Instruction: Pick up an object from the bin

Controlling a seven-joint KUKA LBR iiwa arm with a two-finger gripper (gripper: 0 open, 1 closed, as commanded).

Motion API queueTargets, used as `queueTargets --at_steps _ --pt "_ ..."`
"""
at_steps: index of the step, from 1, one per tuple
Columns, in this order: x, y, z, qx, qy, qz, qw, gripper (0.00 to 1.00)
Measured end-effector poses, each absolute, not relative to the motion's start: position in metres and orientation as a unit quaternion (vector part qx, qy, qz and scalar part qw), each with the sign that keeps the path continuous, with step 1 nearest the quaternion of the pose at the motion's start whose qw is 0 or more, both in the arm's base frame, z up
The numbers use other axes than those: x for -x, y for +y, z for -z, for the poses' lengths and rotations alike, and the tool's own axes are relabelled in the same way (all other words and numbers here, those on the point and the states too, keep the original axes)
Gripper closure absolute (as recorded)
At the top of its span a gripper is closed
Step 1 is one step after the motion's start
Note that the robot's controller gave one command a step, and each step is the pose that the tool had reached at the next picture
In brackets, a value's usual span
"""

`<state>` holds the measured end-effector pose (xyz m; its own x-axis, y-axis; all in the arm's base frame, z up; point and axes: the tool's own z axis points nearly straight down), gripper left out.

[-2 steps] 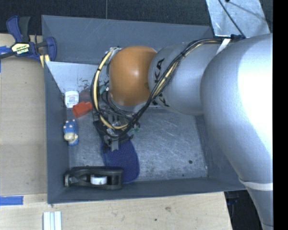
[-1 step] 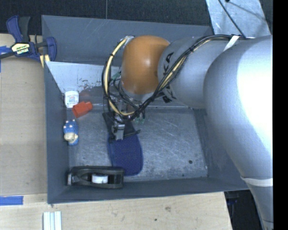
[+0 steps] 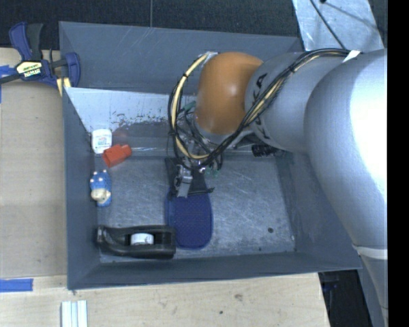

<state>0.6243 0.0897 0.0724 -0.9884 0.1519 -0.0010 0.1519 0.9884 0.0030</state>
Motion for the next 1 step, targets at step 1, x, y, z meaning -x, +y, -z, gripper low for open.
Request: queueTargets --at_steps 1 --pt "-0.6252 0.0902 -0.0736 -0.076 0.997 -0.002 0.002 0.0"
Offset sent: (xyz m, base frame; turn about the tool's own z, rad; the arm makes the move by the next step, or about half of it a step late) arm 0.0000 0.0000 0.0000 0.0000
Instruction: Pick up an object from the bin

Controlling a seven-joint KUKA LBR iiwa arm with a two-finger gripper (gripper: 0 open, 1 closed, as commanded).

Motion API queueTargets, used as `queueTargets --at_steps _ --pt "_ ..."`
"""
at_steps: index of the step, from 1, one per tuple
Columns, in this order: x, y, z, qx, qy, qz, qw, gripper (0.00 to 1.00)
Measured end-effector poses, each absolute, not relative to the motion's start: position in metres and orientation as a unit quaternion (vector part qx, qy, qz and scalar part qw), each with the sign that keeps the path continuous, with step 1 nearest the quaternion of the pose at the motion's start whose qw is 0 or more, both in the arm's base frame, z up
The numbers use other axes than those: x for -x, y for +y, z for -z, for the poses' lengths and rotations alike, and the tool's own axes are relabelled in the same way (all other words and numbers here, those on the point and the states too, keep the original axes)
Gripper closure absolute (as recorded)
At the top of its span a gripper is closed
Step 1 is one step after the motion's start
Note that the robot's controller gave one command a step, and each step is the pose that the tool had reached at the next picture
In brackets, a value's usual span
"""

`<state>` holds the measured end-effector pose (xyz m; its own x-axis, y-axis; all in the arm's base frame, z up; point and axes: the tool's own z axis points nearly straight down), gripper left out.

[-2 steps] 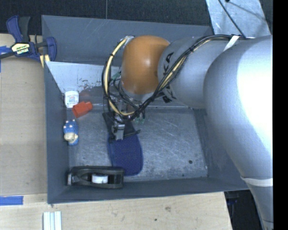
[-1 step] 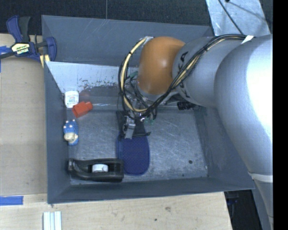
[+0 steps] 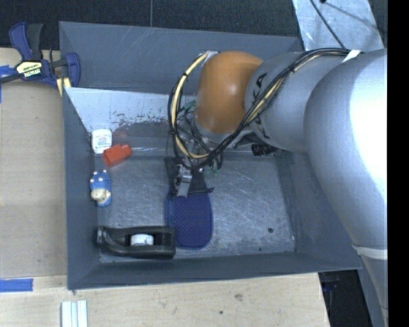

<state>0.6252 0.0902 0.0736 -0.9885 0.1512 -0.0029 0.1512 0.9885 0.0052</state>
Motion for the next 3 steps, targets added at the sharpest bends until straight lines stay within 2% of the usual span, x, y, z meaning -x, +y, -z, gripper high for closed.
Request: queueTargets --at_steps 1,2,3 --pt "-0.626 0.09 -0.075 -0.076 0.997 -0.003 0.002 0.0" --pt "-0.627 0.09 -0.076 -0.077 0.997 -0.004 0.004 1.0" --pt "-0.628 0.09 -0.091 -0.077 0.997 -0.001 0.003 1.0"
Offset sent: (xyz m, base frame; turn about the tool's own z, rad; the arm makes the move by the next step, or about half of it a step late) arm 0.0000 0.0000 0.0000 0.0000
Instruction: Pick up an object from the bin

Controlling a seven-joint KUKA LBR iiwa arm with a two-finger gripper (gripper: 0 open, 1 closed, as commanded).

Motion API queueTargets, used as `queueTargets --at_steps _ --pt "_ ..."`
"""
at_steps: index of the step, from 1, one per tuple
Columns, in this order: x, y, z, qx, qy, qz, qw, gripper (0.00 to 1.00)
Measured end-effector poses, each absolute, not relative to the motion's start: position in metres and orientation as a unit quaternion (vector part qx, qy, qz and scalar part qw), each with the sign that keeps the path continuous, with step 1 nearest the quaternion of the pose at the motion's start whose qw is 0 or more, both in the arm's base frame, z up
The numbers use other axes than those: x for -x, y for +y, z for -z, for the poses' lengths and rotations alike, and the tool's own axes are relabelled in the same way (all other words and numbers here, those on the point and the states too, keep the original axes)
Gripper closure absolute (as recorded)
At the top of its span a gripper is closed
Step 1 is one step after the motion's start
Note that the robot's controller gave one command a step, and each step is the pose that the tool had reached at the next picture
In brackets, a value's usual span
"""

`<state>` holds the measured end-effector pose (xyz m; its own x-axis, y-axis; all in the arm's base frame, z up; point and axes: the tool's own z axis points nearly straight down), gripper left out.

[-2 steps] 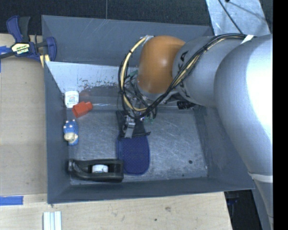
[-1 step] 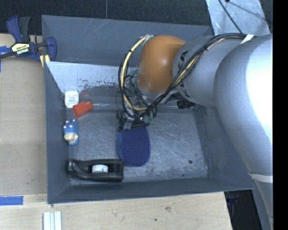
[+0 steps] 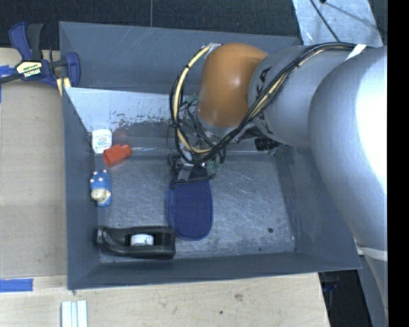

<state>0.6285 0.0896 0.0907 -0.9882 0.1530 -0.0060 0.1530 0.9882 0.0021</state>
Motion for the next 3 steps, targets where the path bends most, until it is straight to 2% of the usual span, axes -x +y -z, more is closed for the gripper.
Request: queueTargets --at_steps 2,3 --pt "-0.631 0.089 -0.108 -0.078 0.997 -0.001 0.004 1.0" --pt "-0.634 0.088 -0.196 -0.079 0.997 -0.001 0.006 1.0"
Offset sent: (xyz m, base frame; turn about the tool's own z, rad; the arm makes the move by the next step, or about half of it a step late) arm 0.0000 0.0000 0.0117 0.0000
